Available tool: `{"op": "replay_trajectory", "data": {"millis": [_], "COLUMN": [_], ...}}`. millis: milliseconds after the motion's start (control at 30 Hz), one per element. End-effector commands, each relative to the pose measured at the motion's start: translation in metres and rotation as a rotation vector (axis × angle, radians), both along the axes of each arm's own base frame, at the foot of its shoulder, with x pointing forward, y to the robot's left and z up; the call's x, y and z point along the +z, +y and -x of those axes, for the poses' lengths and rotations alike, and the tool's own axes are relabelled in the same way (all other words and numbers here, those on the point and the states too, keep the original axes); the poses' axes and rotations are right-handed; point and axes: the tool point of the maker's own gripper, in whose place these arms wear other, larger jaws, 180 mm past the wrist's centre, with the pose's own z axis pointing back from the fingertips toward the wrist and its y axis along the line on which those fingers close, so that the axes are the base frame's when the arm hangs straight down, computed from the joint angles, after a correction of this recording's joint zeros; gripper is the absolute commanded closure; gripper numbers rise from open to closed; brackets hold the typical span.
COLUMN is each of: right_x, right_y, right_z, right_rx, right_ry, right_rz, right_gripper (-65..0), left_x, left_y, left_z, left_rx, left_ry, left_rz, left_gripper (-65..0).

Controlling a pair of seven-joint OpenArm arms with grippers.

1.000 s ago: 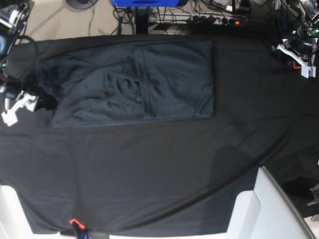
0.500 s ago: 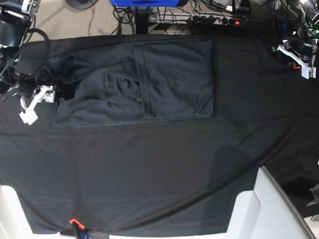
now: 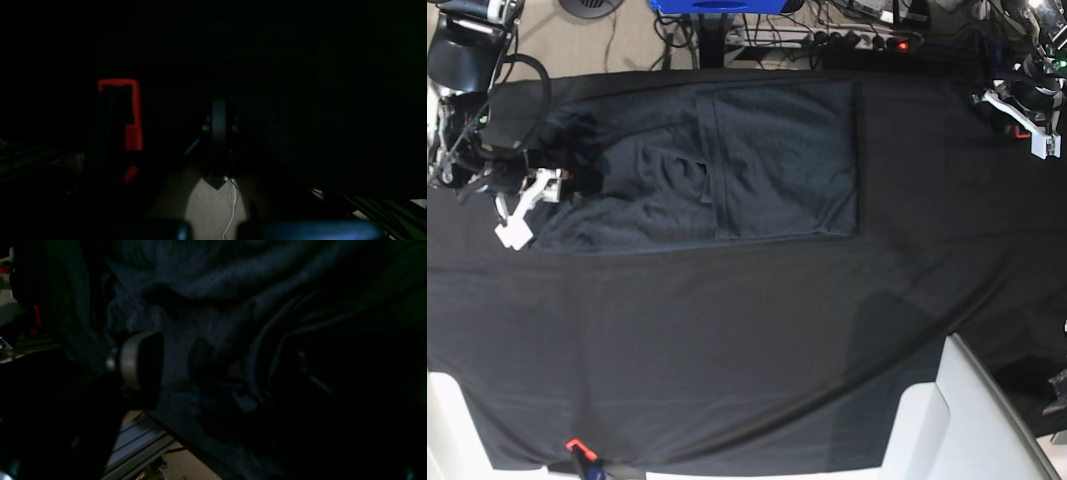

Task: Fold the T-shirt properly
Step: 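Move the right gripper to the shirt's outer end and grasp it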

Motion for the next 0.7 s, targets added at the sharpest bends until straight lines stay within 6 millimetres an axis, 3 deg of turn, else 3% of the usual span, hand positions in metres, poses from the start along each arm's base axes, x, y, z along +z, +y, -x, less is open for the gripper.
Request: {"op": "replay_trajectory", "data": {"millis": [0, 333, 433, 600, 667], "right_x": [-0.004, -0.005, -0.004, 0.001, 0.002], "right_y": [-0.005, -0.003, -0.002, -0.003, -0.003], "right_z": [0.008, 0.008, 0.006, -0.003, -0.005], "right_rx": [0.03, 0.029, 0.029, 0.027, 0.028], "right_ry": [0.041, 0.04, 0.035, 0.018, 0.012], "right_rz": [0.038, 0.033, 0.032, 0.032, 0.033], "right_gripper": [-41.9, -39.9, -28.8, -2.1, -0.2], "left_x": [0.012, 0.012, 0.012, 0.012, 0.012], "left_y": [0.008, 0.008, 0.008, 0.008, 0.008], "left_z": [-0.007, -0.008, -0.008, -0.008, -0.008], "left_rx": [-0.01, -0.01, -0.01, -0.01, -0.01], "left_ry": [-0.037, -0.039, -0.039, -0.039, -0.039], "left_rz": [-0.023, -0.023, -0.023, -0.023, -0.023], "left_gripper": [0.0, 0.0, 0.0, 0.0, 0.0]}}
